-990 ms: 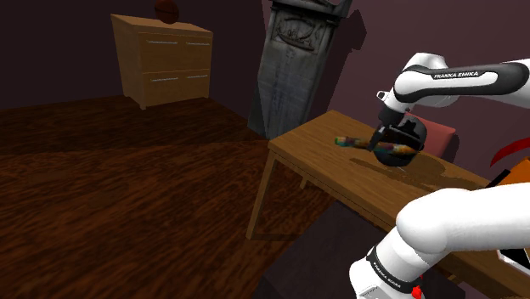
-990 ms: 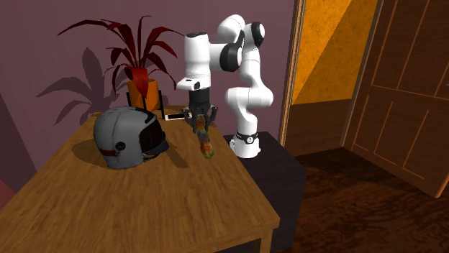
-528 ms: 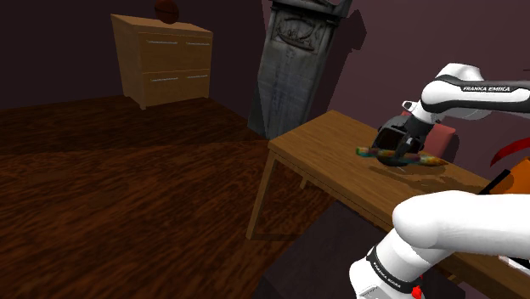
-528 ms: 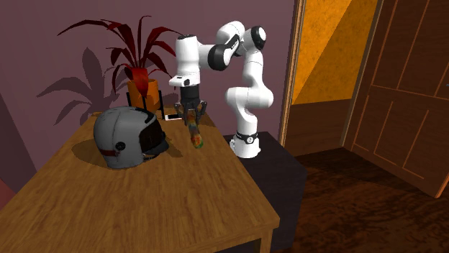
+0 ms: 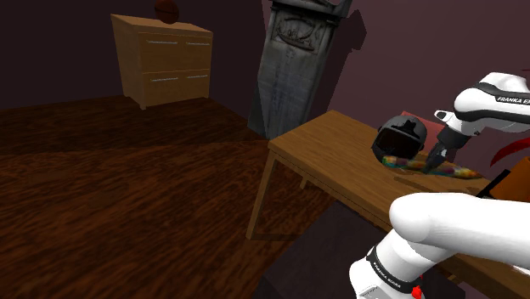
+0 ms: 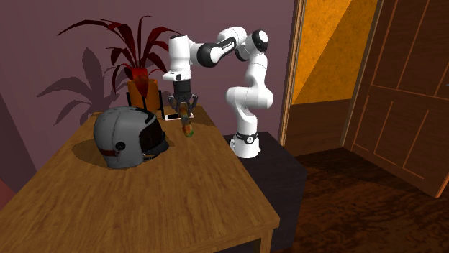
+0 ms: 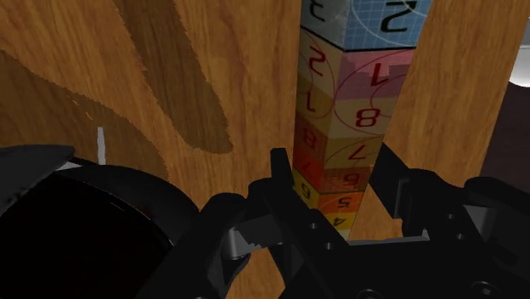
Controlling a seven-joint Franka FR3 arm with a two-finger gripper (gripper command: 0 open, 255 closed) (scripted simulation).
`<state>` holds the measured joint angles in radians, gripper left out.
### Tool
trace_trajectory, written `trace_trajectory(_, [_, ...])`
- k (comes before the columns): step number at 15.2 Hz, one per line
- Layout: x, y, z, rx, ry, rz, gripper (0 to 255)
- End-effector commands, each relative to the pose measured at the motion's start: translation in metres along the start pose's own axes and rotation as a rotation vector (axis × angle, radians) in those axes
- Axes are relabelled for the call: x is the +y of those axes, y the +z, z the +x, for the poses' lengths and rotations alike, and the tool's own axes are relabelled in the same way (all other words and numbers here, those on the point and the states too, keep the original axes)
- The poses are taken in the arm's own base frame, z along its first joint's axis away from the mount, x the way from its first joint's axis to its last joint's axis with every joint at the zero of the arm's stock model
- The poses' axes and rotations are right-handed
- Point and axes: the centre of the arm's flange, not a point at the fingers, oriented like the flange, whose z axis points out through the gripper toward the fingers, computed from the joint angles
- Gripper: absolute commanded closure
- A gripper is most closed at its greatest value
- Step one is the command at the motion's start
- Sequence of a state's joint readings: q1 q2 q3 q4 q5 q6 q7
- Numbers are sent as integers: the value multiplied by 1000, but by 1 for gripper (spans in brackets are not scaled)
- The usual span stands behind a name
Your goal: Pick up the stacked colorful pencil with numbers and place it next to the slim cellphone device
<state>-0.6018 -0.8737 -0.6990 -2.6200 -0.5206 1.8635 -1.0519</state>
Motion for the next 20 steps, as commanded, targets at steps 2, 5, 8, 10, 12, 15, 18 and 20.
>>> trace_trajectory(2, [7, 0, -40, -1, -1, 0, 255])
trace_trajectory(5, [15, -2, -79, -1, -1, 0, 255])
trace_trajectory(8, [22, -3, -118, -1, -1, 0, 255])
trace_trajectory(10, [27, -3, -144, -1, -1, 0, 255])
trace_trajectory(12, [29, 2, -155, -1, -1, 0, 255])
trace_trajectory(15, [29, 18, -155, -1, -1, 0, 255])
trace_trajectory(18, [29, 33, -156, -1, -1, 0, 255])
trace_trajectory(20, [29, 44, -156, -1, -1, 0, 255])
